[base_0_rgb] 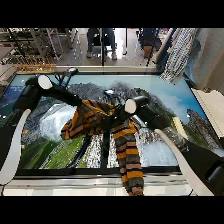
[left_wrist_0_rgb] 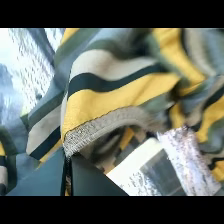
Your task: Fold the clothes and pants, and hang the long-sleeved shirts on hangers.
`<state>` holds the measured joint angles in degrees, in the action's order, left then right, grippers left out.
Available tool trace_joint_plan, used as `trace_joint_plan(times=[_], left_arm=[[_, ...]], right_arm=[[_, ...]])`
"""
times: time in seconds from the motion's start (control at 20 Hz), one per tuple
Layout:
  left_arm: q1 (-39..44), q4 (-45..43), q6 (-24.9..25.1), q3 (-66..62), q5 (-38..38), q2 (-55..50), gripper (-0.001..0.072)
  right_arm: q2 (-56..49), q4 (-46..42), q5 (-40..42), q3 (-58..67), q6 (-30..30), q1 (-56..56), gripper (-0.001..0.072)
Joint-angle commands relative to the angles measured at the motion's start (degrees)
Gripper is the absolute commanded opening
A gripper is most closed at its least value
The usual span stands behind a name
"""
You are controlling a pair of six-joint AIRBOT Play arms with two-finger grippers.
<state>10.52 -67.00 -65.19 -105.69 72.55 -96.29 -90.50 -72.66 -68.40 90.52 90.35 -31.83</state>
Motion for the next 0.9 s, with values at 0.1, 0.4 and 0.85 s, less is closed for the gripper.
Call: trace_joint_plan(times=[0.1,0.4,0.85], left_arm=[[-0.9,1.7,-0.4,-3.0,5.8,0.4,0.0011],[-1.2,1.7,-0.4,-3.0,6.8,0.4,0.0011],[-1.4,1.7,-0.4,-3.0,7.1,1.2,0.0010]], right_arm=[[-2.4,-11.2,15.9,-2.5,6.6,-6.0,0.0601],[-10.8,-17.9,27.6,-2.5,6.7,-5.9,0.0579],[-2.5,-31.6,-3.7,5.1,0.9,-6.1,0.0022]])
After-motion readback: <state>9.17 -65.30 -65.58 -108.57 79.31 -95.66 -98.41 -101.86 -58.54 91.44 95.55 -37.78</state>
